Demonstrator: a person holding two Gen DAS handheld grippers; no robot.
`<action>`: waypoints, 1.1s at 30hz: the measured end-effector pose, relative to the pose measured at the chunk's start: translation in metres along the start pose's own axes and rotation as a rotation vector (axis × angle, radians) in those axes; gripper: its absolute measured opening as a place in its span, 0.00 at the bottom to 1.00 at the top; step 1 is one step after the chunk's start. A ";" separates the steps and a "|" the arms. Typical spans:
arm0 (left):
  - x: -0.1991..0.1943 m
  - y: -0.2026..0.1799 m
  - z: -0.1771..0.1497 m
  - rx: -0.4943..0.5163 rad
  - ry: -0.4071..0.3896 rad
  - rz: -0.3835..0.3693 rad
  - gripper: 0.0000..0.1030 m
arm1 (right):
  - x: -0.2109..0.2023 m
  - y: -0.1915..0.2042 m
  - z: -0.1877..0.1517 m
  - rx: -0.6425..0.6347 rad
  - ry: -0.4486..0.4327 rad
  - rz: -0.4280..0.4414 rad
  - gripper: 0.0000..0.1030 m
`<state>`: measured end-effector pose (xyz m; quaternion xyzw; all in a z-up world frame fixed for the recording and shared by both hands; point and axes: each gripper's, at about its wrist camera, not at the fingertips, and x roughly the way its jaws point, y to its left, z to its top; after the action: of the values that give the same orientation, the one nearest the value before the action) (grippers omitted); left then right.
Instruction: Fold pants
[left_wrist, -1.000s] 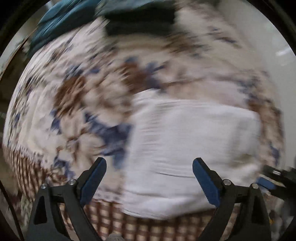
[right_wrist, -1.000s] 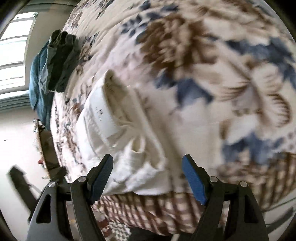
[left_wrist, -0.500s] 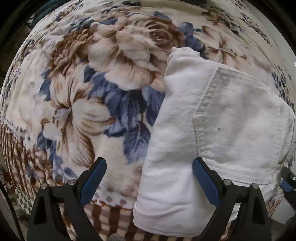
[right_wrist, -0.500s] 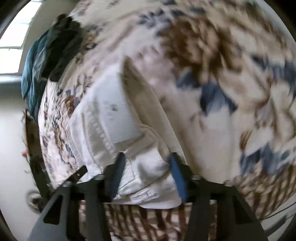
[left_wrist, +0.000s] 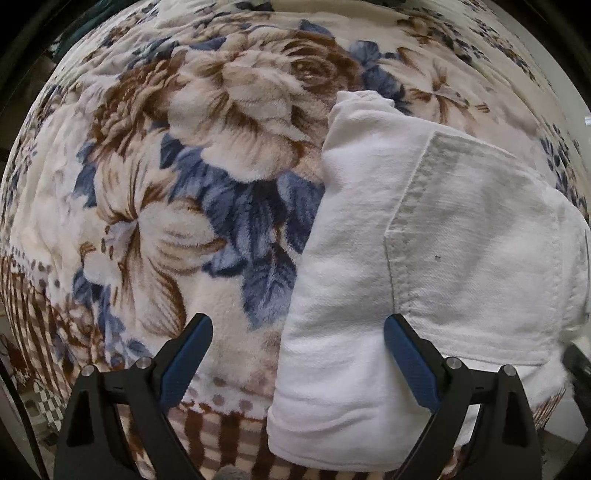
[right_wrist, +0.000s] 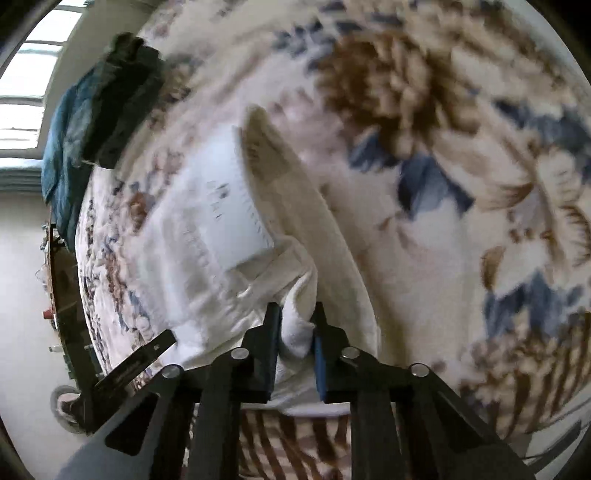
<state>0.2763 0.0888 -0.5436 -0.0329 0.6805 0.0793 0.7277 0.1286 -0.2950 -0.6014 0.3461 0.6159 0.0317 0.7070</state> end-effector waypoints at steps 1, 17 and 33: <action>-0.001 -0.001 0.001 0.009 -0.002 -0.001 0.92 | -0.010 0.004 -0.006 0.000 -0.008 0.004 0.15; -0.024 0.000 0.018 0.093 -0.081 0.157 0.94 | 0.004 -0.021 -0.004 0.046 0.201 -0.161 0.52; 0.012 0.085 0.060 -0.107 -0.034 0.270 0.94 | 0.205 0.305 0.071 -0.782 0.466 -0.295 0.46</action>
<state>0.3228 0.1830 -0.5460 0.0216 0.6610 0.2132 0.7192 0.3573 0.0008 -0.6143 -0.0534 0.7427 0.2369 0.6241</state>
